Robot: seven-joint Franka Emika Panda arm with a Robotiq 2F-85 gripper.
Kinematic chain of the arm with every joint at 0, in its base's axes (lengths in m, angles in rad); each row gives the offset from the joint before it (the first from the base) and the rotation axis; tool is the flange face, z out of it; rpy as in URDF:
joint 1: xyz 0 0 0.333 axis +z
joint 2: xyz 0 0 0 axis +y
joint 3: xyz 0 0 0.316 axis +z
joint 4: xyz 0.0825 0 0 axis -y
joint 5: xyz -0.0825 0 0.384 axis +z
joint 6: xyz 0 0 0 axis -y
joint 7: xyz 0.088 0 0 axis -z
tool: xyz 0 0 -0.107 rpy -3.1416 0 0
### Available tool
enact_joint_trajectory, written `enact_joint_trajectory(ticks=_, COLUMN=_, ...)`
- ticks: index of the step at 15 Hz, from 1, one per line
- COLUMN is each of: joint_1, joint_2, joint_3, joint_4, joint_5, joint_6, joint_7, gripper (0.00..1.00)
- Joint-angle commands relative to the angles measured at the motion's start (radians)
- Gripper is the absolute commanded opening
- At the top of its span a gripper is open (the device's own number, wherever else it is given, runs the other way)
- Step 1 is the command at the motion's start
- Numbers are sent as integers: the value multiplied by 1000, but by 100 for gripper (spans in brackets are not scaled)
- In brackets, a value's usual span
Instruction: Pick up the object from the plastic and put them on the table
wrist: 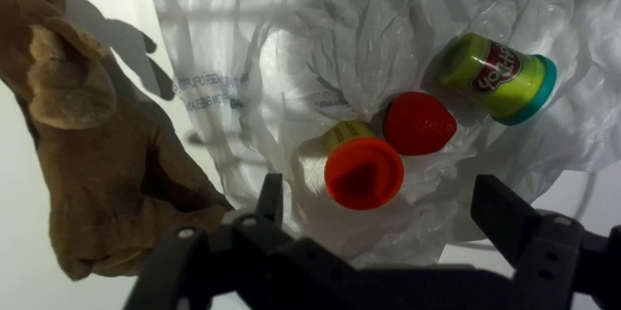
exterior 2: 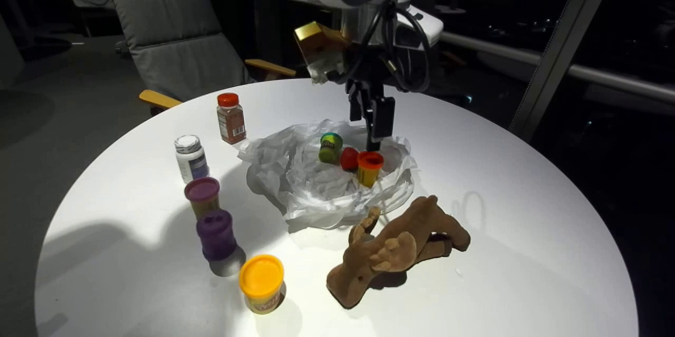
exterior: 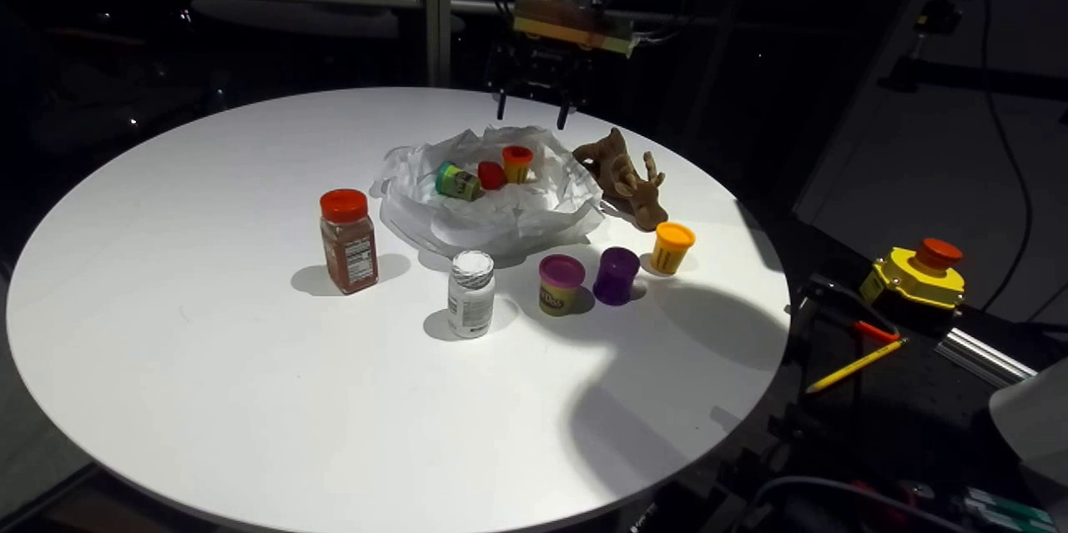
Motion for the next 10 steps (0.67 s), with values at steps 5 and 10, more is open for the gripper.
enact_joint_trajectory(ticks=5, joint_1=-30, joint_2=188, joint_3=13, joint_4=255, joint_5=70, joint_6=-135, joint_7=-61, gripper=100)
enact_joint_trajectory(ticks=10, joint_1=-40, joint_2=229, joint_3=10, joint_4=303, joint_5=93, joint_6=-183, joint_7=-56, gripper=100)
